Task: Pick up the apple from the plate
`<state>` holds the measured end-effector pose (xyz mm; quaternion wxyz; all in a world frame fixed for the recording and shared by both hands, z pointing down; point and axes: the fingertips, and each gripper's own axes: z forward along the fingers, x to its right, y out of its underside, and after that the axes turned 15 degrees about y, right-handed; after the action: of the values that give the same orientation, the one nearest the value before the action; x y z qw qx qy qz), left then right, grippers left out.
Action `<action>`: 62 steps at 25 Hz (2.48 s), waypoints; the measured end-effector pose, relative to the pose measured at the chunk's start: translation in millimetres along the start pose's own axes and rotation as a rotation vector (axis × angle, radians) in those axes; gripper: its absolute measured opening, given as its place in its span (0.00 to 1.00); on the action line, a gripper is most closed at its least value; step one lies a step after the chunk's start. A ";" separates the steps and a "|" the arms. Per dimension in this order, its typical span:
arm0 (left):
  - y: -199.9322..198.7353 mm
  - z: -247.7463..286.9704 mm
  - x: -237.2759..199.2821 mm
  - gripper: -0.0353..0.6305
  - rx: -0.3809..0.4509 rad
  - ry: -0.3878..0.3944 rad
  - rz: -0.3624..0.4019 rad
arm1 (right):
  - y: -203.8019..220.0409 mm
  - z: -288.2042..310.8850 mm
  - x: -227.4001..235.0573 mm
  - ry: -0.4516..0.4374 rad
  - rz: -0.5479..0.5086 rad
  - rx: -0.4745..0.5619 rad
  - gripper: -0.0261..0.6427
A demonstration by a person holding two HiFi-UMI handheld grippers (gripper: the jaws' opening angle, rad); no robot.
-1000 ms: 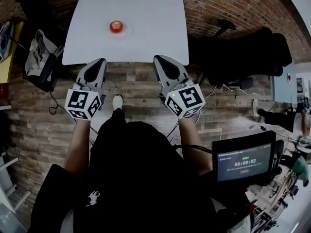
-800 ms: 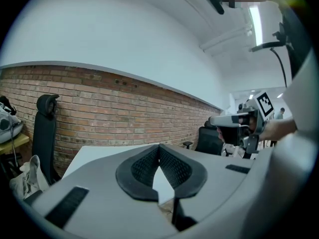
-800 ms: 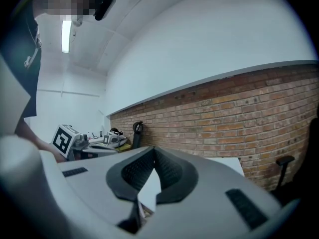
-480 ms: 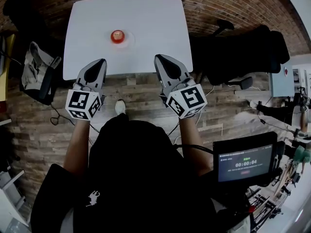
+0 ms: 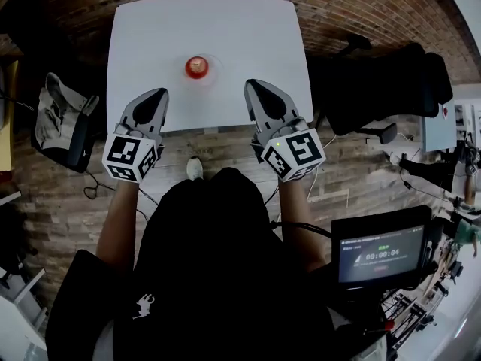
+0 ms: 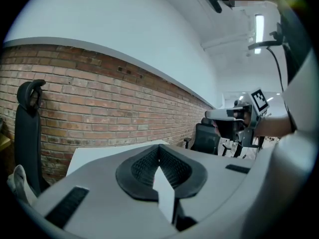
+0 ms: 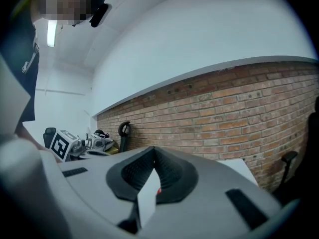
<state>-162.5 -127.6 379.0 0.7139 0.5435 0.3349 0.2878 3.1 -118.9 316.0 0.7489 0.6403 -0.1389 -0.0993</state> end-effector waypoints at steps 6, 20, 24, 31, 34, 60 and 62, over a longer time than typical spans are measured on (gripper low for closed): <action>0.7 12.5 -16.9 0.06 -0.014 0.022 -0.008 | 1.5 24.9 -2.7 -0.003 0.014 -0.018 0.04; 22.9 47.9 -35.5 0.06 -0.077 -0.002 -0.037 | 3.0 65.9 12.8 -0.057 -0.023 -0.027 0.04; 43.4 65.7 -34.4 0.06 -0.122 0.000 -0.052 | 16.7 76.7 24.7 -0.076 -0.032 -0.062 0.04; 69.8 99.1 -41.7 0.06 -0.186 0.000 -0.033 | 43.2 103.1 36.1 -0.127 -0.050 -0.117 0.04; 83.9 113.7 -49.7 0.06 -0.220 0.000 -0.026 | 67.2 117.4 35.9 -0.158 -0.060 -0.166 0.04; 141.9 140.3 -70.7 0.10 -0.356 -0.088 -0.038 | 116.2 142.7 23.6 -0.293 -0.076 -0.258 0.04; 144.6 146.0 -74.1 0.12 -0.364 -0.091 -0.037 | 119.7 147.1 28.4 -0.296 -0.074 -0.265 0.04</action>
<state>-99.0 -235.0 558.3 0.8201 0.4114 0.2547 0.3056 -23.0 -246.0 457.2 0.7939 0.5191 -0.2095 -0.2374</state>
